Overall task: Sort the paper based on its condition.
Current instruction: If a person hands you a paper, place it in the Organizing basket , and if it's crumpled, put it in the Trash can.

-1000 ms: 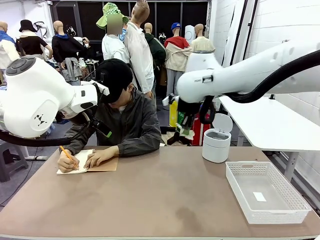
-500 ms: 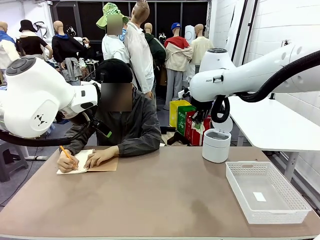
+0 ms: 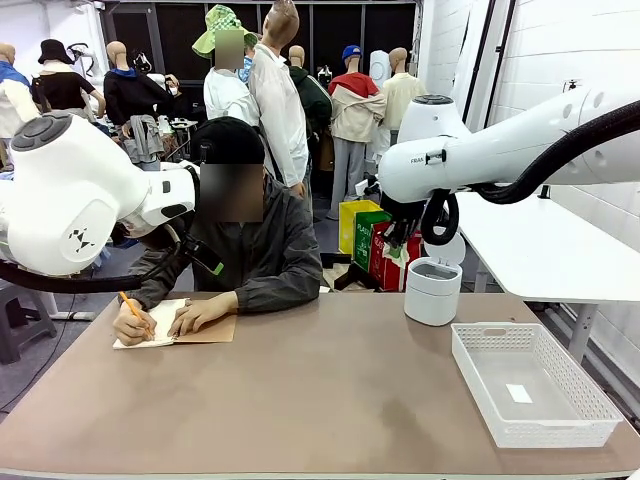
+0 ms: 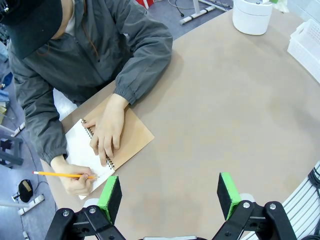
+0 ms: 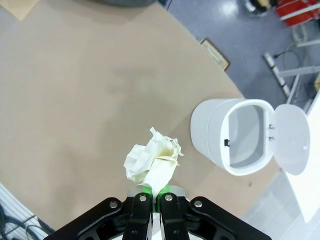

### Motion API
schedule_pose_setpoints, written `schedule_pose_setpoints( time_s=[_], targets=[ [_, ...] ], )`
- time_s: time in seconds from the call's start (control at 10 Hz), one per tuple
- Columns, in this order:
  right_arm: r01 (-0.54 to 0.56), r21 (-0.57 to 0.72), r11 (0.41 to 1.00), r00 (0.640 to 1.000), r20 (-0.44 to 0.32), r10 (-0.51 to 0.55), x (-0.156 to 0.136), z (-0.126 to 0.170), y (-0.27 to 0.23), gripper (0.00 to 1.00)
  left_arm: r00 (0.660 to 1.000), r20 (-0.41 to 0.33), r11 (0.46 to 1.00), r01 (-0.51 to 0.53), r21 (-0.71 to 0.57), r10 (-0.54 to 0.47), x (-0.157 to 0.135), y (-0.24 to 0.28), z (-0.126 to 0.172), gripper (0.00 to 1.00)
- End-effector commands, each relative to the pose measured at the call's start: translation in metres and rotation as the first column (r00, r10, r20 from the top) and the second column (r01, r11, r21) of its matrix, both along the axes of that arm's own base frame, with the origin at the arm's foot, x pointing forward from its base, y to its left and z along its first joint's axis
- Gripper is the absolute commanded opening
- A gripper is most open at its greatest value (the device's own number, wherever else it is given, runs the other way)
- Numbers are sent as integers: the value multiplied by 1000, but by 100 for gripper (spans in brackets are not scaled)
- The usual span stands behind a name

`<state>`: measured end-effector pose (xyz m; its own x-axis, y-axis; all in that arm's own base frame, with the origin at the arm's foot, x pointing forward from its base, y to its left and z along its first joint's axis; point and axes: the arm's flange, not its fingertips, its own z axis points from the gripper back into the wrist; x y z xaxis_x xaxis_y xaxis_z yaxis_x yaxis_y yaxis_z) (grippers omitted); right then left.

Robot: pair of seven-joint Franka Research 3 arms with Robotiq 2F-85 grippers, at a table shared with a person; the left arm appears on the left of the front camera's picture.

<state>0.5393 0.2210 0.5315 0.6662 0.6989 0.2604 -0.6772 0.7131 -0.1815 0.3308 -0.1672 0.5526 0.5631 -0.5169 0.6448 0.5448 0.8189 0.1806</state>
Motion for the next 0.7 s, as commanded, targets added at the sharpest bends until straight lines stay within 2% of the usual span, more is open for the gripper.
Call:
schedule_pose_setpoints(
  time_s=[0.0,0.4,0.6],
  targets=[
    [152,-12,988,986,67,-151,20,-10,-13,0,1000,1,1000,-4,2,4,0,1,-1,100],
    [385,-3,923,915,128,-382,49,-34,-50,0,1000,1,1000,-4,2,4,0,1,-1,100],
    [443,7,896,887,142,-440,63,-45,-64,0,1000,1,1000,-4,2,4,0,1,-1,100]
  ],
)
